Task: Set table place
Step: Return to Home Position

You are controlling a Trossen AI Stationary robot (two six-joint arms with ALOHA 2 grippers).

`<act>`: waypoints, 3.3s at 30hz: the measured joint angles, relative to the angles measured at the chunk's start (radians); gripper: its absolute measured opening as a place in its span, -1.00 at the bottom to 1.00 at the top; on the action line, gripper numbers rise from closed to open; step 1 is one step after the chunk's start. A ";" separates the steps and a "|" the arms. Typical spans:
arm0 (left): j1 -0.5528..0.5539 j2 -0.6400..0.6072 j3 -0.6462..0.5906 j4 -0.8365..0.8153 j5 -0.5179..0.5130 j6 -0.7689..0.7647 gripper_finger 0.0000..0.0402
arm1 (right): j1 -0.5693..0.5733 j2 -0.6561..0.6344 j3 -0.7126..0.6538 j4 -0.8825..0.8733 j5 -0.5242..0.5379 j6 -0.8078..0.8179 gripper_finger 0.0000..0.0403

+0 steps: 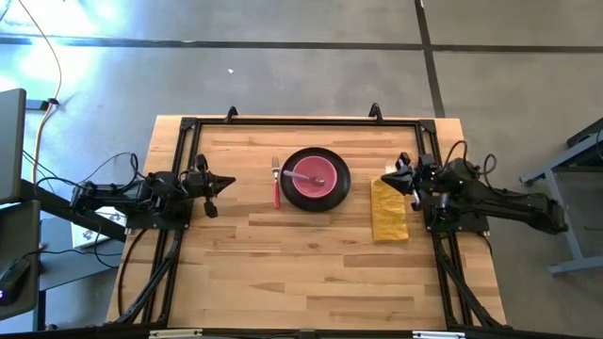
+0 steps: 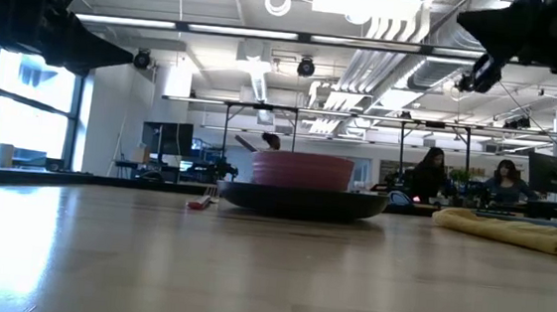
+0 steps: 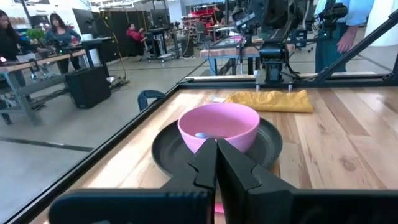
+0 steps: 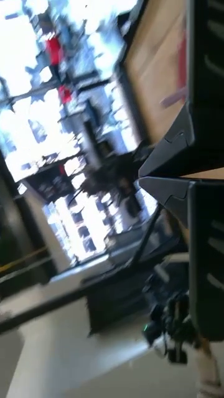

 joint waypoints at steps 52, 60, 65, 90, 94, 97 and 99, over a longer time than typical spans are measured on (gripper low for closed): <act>0.000 0.001 0.002 -0.021 0.134 0.237 -1.00 | 0.010 -0.293 -0.026 -0.790 0.256 -0.106 -1.00; 0.000 0.001 0.002 -0.021 0.134 0.239 -1.00 | 0.010 -0.291 -0.026 -0.792 0.256 -0.125 -1.00; 0.000 0.001 0.002 -0.021 0.134 0.239 -1.00 | 0.010 -0.291 -0.026 -0.792 0.256 -0.125 -1.00; 0.000 0.001 0.002 -0.021 0.134 0.238 -1.00 | 0.010 -0.291 -0.026 -0.792 0.255 -0.125 -1.00; 0.000 0.001 0.002 -0.021 0.134 0.238 -1.00 | 0.010 -0.291 -0.026 -0.792 0.255 -0.125 -1.00; 0.000 0.001 0.002 -0.021 0.134 0.238 -1.00 | 0.010 -0.291 -0.026 -0.792 0.255 -0.125 -1.00; 0.000 0.001 0.002 -0.021 0.134 0.238 -1.00 | 0.010 -0.291 -0.026 -0.792 0.255 -0.125 -1.00</act>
